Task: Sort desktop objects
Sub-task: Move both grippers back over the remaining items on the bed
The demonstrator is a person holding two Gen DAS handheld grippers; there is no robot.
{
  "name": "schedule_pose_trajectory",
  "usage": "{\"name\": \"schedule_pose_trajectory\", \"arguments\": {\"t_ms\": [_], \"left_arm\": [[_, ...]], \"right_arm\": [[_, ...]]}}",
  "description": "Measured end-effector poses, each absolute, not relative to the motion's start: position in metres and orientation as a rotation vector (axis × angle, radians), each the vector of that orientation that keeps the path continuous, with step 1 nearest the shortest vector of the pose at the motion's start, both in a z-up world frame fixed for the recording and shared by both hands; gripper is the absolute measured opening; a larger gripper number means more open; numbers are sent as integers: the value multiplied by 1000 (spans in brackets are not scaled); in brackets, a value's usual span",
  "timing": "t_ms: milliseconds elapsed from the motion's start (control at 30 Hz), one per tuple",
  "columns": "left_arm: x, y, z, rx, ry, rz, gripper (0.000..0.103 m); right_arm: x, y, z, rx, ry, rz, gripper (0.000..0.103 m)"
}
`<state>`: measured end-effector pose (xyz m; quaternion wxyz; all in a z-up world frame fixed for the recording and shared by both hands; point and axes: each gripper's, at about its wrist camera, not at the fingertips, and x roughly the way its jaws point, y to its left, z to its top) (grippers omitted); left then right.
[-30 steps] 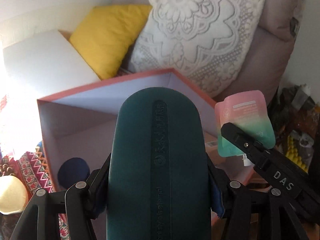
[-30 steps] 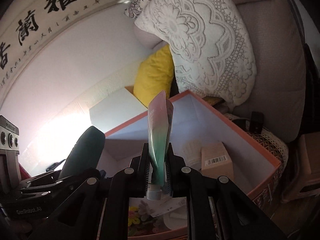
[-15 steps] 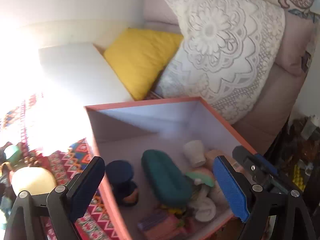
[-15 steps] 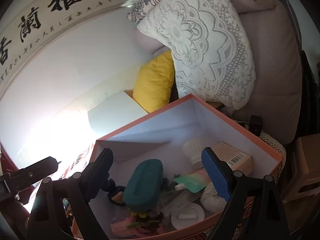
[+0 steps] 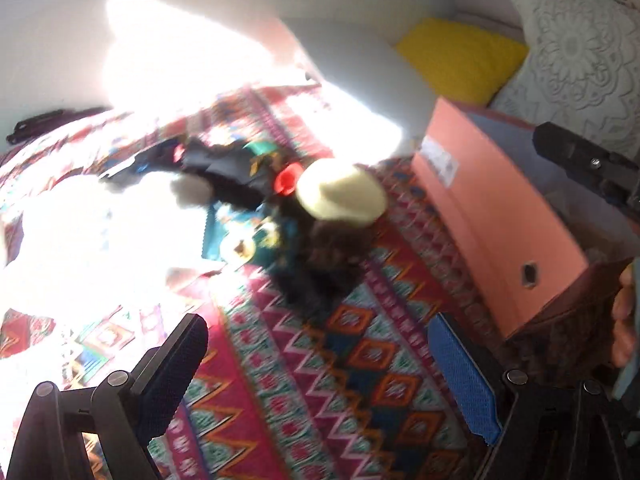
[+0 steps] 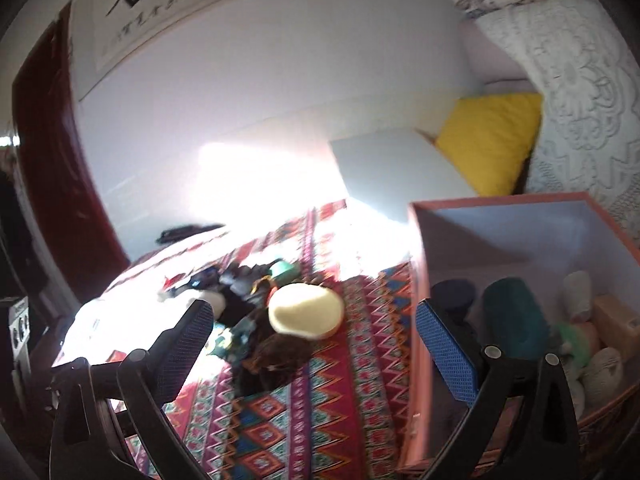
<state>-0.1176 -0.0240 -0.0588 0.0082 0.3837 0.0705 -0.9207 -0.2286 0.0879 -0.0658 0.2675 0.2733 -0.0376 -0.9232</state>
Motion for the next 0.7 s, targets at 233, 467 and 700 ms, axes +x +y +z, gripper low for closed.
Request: {"name": "schedule_pose_trajectory", "arguments": {"t_ms": [233, 467, 700], "left_arm": [[-98, -91, -104, 1306, 287, -2786, 93], [-91, -134, -136, 1361, 466, -2692, 93], [-93, -148, -148, 1423, 542, -2647, 93]], "right_arm": [[-225, 8, -102, 834, 229, -2438, 102], [-242, -29, -130, 931, 362, -2399, 102], [-259, -72, -144, 881, 554, -2325, 98]]}}
